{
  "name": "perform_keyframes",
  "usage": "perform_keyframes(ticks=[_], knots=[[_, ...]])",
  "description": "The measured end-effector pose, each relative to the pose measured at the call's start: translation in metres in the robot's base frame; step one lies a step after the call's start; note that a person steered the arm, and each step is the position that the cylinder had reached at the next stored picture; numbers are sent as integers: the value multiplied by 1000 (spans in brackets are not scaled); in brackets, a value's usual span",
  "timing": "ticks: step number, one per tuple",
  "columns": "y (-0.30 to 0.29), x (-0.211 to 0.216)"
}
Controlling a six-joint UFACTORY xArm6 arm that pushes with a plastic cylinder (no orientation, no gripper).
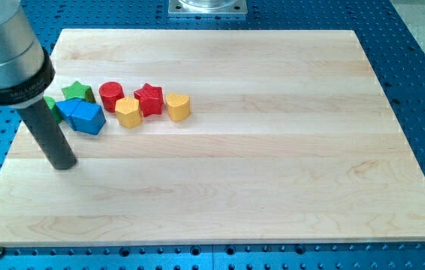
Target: Move your arm towards blue blocks
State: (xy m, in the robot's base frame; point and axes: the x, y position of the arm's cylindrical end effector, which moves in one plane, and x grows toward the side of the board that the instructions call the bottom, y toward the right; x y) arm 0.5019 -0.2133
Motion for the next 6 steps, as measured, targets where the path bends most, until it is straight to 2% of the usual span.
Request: perform_keyframes(ticks=[1,6], knots=[[0,-19],[-1,-22]])
